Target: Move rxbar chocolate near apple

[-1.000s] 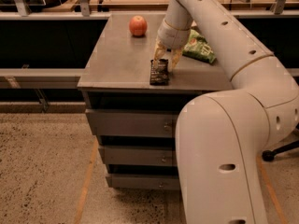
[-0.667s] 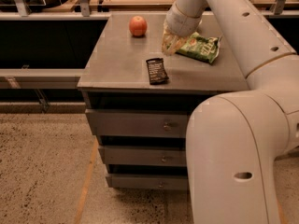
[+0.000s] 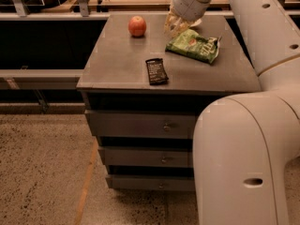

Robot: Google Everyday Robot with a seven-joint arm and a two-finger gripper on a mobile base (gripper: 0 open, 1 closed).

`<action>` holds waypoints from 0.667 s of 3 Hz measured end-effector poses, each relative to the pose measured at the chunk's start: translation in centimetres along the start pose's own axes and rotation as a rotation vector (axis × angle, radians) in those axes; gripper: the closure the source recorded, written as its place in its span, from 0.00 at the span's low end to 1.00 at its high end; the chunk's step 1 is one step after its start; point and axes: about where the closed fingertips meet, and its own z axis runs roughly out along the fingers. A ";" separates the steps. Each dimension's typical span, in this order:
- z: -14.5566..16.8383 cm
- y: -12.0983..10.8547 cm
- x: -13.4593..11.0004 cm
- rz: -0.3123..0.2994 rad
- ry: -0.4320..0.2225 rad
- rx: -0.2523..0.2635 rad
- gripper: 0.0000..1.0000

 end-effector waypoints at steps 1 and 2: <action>3.2 -1.5 -1.5 -0.026 -0.098 -0.026 0.74; 6.4 -3.0 -2.9 -0.054 -0.164 -0.057 0.51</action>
Offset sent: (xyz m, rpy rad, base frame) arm 0.0060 0.0518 -0.0386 -0.1755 0.4300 0.2277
